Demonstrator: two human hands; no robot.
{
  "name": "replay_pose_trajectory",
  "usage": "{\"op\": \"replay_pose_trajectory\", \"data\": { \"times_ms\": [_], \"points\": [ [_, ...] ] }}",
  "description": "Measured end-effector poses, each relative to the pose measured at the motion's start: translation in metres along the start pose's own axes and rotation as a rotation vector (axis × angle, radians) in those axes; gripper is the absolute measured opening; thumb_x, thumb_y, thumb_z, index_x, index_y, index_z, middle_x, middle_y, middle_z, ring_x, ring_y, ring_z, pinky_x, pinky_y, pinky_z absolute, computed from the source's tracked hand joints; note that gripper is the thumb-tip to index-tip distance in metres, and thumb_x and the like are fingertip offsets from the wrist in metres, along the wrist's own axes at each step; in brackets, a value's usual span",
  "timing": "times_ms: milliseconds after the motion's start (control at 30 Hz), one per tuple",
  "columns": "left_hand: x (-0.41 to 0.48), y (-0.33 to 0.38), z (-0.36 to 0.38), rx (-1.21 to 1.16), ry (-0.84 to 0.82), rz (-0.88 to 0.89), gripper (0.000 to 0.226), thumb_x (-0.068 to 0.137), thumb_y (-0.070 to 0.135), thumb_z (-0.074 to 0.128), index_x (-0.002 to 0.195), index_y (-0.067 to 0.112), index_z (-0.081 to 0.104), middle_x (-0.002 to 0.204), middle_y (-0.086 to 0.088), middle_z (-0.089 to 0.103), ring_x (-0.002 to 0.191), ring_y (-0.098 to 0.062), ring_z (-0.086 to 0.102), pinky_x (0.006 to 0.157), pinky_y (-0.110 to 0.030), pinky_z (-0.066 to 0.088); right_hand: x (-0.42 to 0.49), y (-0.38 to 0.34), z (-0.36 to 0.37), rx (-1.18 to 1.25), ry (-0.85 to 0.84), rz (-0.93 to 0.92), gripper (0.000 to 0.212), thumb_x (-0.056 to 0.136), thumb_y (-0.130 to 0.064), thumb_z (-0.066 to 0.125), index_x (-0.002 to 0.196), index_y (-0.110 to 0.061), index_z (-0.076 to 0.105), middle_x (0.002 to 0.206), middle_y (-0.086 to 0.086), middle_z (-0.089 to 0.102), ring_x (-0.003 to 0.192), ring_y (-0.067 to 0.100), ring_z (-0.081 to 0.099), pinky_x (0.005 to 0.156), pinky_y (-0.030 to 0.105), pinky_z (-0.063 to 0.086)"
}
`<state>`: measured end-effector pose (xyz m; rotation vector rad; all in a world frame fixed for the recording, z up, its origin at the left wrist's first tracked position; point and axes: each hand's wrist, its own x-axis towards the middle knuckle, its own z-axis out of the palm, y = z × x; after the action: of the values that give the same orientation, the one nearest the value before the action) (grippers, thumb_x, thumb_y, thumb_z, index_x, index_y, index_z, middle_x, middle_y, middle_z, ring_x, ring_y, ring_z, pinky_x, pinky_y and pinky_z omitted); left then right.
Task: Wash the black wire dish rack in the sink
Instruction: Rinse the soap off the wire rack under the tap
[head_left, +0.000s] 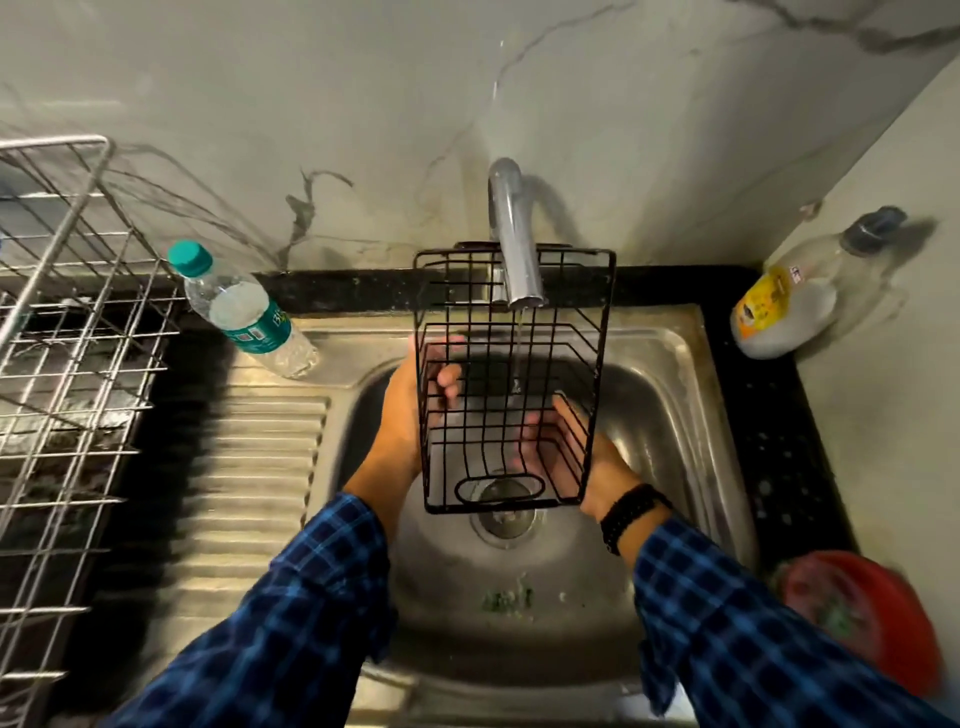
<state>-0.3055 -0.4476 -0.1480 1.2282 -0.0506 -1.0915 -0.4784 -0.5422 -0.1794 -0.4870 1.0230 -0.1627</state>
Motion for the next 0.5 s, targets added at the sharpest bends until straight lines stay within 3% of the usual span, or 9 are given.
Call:
{"op": "replay_pose_trajectory", "data": {
  "times_ms": [67, 133, 200, 333, 433, 500],
  "points": [
    [0.008, 0.011, -0.003, -0.008, 0.010, 0.016, 0.048, 0.108, 0.047, 0.028, 0.089, 0.023, 0.066, 0.056, 0.009, 0.042, 0.050, -0.007, 0.039, 0.048, -0.019, 0.038, 0.005, -0.010, 0.006, -0.003, -0.044, -0.097, 0.049, 0.104, -0.046, 0.039, 0.092, -0.009, 0.069, 0.077, 0.005, 0.072, 0.065, 0.015, 0.070, 0.073, 0.037, 0.059],
    [0.013, 0.016, -0.006, -0.015, -0.009, 0.058, 0.050, 0.108, 0.050, 0.028, 0.092, 0.027, 0.069, 0.058, 0.010, 0.039, 0.049, -0.007, 0.035, 0.046, -0.019, 0.036, 0.011, -0.015, 0.009, -0.024, -0.089, -0.178, 0.057, 0.108, -0.043, 0.030, 0.100, -0.008, 0.073, 0.093, 0.006, 0.077, 0.080, 0.016, 0.072, 0.087, 0.045, 0.056],
    [0.017, 0.017, -0.010, -0.049, -0.014, 0.105, 0.047, 0.108, 0.049, 0.027, 0.106, 0.028, 0.069, 0.058, 0.011, 0.038, 0.045, -0.004, 0.032, 0.043, -0.018, 0.032, 0.011, -0.019, 0.011, -0.047, -0.116, -0.233, 0.051, 0.107, -0.041, 0.031, 0.113, -0.009, 0.070, 0.113, 0.007, 0.074, 0.097, 0.020, 0.068, 0.099, 0.052, 0.048],
    [0.026, 0.015, -0.009, -0.051, 0.033, 0.159, 0.041, 0.109, 0.045, 0.032, 0.107, 0.027, 0.068, 0.058, 0.010, 0.038, 0.042, -0.004, 0.029, 0.039, -0.018, 0.029, 0.016, -0.027, 0.011, -0.128, -0.134, -0.153, 0.056, 0.101, -0.052, 0.037, 0.125, -0.009, 0.064, 0.119, 0.017, 0.068, 0.106, 0.038, 0.064, 0.104, 0.061, 0.043],
    [0.029, 0.011, 0.000, -0.012, 0.037, 0.149, 0.041, 0.109, 0.045, 0.033, 0.103, 0.027, 0.069, 0.058, 0.010, 0.038, 0.043, -0.005, 0.029, 0.039, -0.018, 0.029, 0.023, -0.031, 0.001, -0.186, -0.066, -0.140, 0.070, 0.100, -0.060, 0.035, 0.130, -0.002, 0.060, 0.119, 0.029, 0.066, 0.114, 0.047, 0.062, 0.108, 0.059, 0.041],
    [0.030, 0.011, 0.005, 0.009, 0.030, 0.155, 0.044, 0.108, 0.047, 0.031, 0.103, 0.026, 0.069, 0.058, 0.009, 0.042, 0.045, -0.005, 0.035, 0.042, -0.018, 0.032, 0.024, -0.031, -0.001, -0.213, -0.012, -0.167, 0.072, 0.100, -0.060, 0.035, 0.128, 0.002, 0.061, 0.117, 0.030, 0.067, 0.112, 0.048, 0.064, 0.102, 0.057, 0.048]
  ]
}}
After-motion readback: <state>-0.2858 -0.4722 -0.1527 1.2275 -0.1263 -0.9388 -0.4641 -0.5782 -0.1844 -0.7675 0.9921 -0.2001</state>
